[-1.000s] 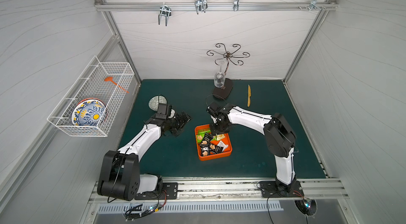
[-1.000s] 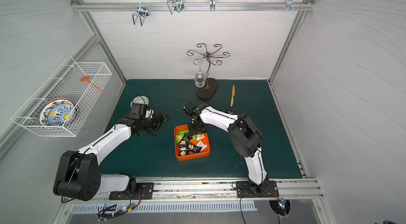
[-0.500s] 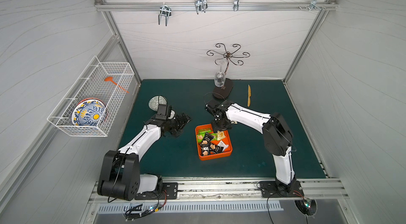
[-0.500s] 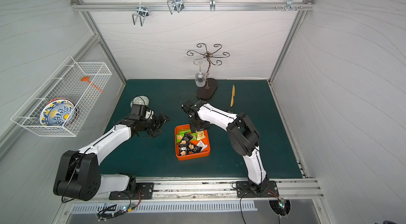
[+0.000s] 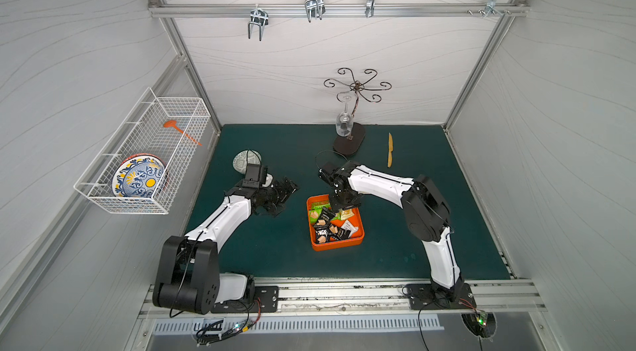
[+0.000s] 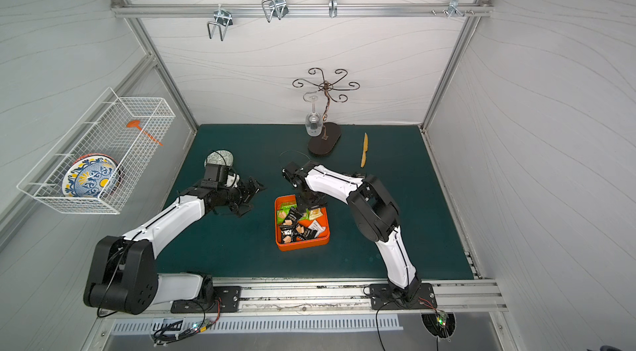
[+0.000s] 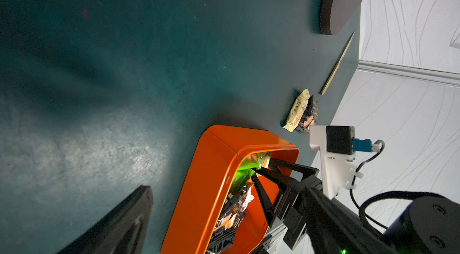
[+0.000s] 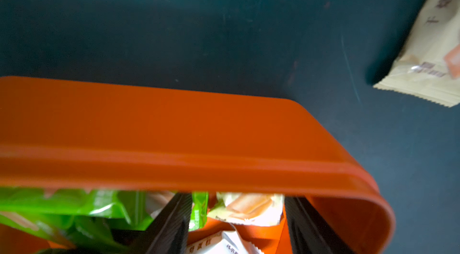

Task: Take the cookies out of the storage box
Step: Pick up the cookie from the storage box.

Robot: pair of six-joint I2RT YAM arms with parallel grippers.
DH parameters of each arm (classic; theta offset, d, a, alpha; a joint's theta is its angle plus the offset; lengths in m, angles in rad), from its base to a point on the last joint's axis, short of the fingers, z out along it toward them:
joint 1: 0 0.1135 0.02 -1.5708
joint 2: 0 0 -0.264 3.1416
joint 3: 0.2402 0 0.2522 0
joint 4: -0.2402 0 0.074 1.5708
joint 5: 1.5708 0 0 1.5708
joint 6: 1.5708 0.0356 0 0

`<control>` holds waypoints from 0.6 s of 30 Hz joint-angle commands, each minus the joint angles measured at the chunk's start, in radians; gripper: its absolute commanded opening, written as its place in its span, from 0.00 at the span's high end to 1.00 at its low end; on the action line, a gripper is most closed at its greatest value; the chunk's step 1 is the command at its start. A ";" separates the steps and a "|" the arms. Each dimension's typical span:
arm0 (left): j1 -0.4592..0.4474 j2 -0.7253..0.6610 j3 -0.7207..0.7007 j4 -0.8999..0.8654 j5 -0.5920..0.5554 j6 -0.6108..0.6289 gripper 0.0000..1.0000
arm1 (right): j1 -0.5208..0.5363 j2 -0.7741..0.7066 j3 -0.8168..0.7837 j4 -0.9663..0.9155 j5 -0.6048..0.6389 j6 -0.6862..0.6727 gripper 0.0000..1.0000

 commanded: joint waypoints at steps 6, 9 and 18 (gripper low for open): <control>0.006 -0.020 0.004 -0.002 0.007 0.025 0.02 | -0.002 0.053 -0.008 -0.018 0.028 0.018 0.45; 0.008 -0.023 0.001 -0.002 0.007 0.027 0.02 | -0.002 0.054 -0.010 -0.017 0.032 0.018 0.51; 0.011 -0.023 0.002 -0.002 0.009 0.030 0.02 | 0.009 0.060 0.010 -0.081 0.120 0.024 0.53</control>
